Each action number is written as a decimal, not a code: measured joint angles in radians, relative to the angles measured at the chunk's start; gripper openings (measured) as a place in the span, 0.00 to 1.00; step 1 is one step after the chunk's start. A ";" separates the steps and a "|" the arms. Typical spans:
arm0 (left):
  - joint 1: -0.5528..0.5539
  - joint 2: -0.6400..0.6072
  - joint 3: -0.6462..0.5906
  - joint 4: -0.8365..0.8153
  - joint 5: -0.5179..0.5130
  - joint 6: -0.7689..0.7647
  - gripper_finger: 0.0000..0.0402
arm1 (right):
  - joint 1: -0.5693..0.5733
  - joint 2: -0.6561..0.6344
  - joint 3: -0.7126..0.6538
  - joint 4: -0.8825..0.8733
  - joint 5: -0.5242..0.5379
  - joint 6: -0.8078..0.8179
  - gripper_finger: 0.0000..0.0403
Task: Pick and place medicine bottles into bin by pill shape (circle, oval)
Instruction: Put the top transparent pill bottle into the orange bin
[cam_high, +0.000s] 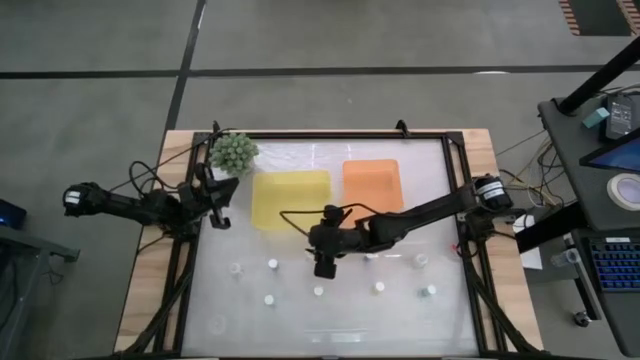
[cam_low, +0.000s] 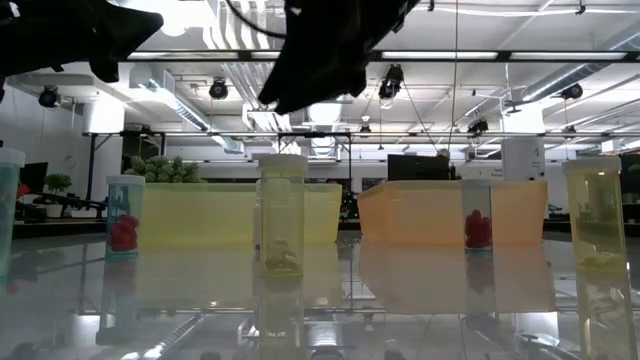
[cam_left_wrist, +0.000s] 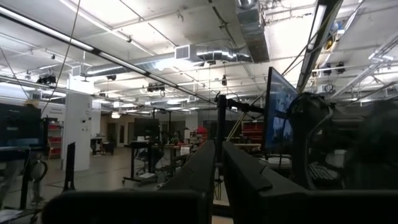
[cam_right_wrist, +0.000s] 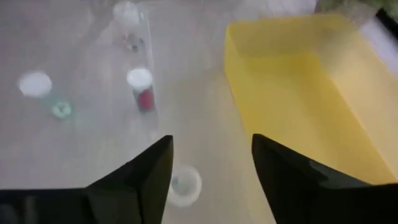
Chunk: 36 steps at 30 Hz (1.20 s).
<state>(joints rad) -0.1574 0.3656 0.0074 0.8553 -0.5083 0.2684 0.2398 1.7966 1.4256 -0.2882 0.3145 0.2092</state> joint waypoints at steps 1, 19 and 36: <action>0.000 0.000 0.000 -0.002 -0.006 0.000 0.04 | 0.000 0.019 0.021 -0.034 0.000 0.000 0.55; -0.001 -0.001 0.000 -0.005 -0.011 0.000 0.04 | -0.003 0.230 0.395 -0.485 -0.163 0.016 0.70; 0.000 -0.001 0.000 -0.005 -0.015 0.002 0.04 | -0.018 0.360 0.522 -0.608 -0.165 0.001 0.67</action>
<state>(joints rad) -0.1574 0.3645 0.0074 0.8501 -0.5232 0.2699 0.2218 2.1571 1.9478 -0.8960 0.1493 0.2104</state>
